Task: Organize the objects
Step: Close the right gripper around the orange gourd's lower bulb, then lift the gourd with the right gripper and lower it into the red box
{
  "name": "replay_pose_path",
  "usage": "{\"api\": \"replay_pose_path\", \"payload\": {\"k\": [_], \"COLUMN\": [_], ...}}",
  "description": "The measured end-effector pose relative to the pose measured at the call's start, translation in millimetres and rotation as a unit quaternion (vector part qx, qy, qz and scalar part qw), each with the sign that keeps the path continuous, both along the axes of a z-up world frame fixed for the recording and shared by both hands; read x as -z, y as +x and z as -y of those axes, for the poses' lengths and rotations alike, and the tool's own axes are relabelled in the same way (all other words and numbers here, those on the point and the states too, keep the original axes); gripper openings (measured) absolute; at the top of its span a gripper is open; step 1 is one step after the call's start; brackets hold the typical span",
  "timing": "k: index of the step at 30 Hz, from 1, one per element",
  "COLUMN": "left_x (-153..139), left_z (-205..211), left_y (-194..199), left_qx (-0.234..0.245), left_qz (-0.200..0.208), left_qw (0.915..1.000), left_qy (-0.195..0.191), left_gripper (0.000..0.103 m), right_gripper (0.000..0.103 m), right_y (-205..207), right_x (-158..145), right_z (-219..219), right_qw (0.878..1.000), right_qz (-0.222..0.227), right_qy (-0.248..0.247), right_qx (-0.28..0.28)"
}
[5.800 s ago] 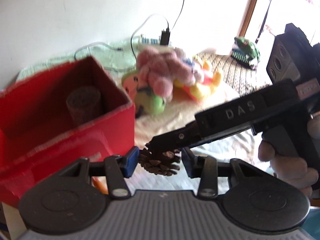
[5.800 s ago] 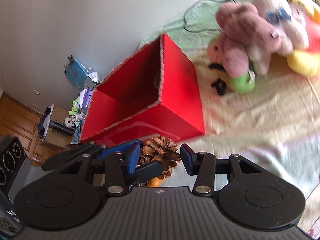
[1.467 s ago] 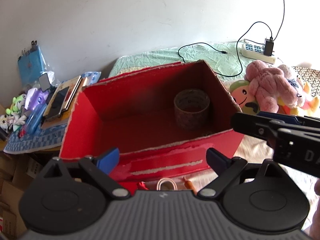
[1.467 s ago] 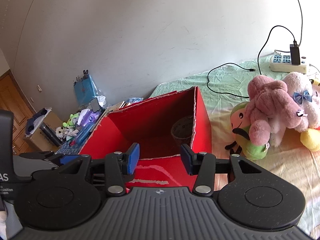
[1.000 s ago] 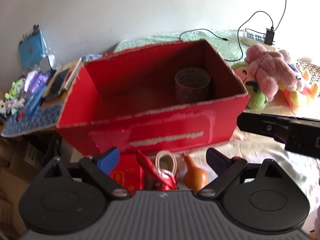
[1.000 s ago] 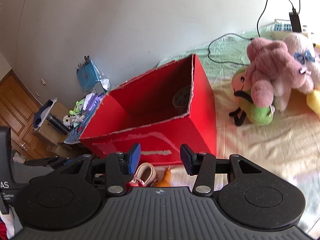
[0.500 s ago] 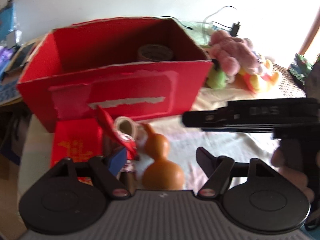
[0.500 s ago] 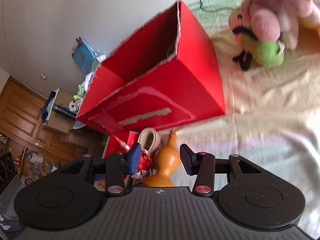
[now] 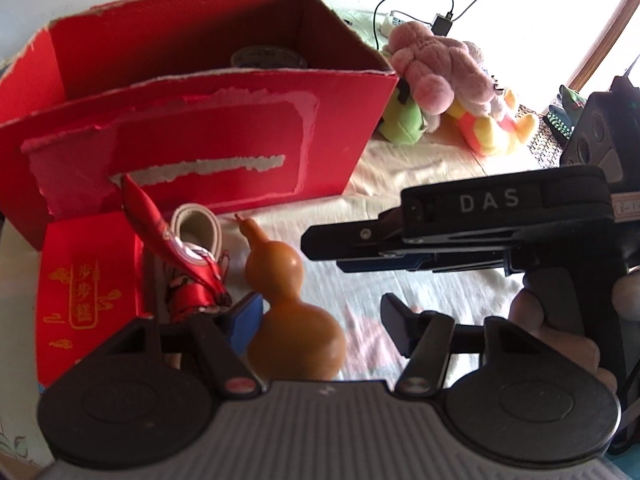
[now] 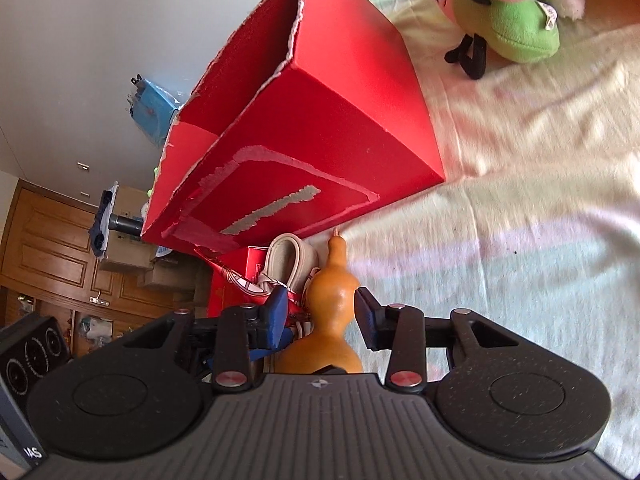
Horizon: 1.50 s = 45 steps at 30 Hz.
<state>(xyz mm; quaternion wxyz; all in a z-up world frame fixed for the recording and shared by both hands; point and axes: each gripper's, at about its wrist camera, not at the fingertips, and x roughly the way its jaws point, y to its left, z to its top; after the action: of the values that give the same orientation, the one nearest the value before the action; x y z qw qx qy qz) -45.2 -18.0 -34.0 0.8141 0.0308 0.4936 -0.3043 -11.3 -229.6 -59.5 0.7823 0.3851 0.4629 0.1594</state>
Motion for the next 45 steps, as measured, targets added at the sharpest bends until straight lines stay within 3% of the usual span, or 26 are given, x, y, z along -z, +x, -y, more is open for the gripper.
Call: {"api": "replay_pose_path", "payload": {"k": [12, 20, 26, 33, 45], "left_x": [19.7, 28.5, 33.0, 33.2, 25.8], "left_z": [4.6, 11.2, 21.2, 25.2, 56.1], "left_y": [23.3, 32.4, 31.6, 36.1, 27.7], "left_qx": [0.0, 0.007, 0.017, 0.018, 0.095], "left_qz": [-0.045, -0.054, -0.042, -0.05, -0.03], "left_qw": [0.999, 0.9982, 0.9978, 0.9975, 0.9938], "left_qy": [0.009, 0.024, 0.049, 0.046, 0.049], "left_gripper": [0.062, 0.053, 0.052, 0.051, 0.051], "right_gripper": [0.041, 0.042, 0.04, 0.04, 0.04], "right_y": [12.8, 22.2, 26.1, 24.7, -2.0], "right_x": [11.7, 19.3, 21.4, 19.1, 9.2], "right_z": [-3.7, -8.5, -7.8, -2.0, 26.2], "right_qw": [0.999, 0.997, 0.996, 0.996, 0.998], "right_qz": [-0.027, -0.052, -0.057, -0.059, -0.061], "right_qy": [-0.001, -0.012, -0.002, 0.002, 0.006], "right_qx": [-0.027, -0.055, -0.066, -0.07, -0.018]}}
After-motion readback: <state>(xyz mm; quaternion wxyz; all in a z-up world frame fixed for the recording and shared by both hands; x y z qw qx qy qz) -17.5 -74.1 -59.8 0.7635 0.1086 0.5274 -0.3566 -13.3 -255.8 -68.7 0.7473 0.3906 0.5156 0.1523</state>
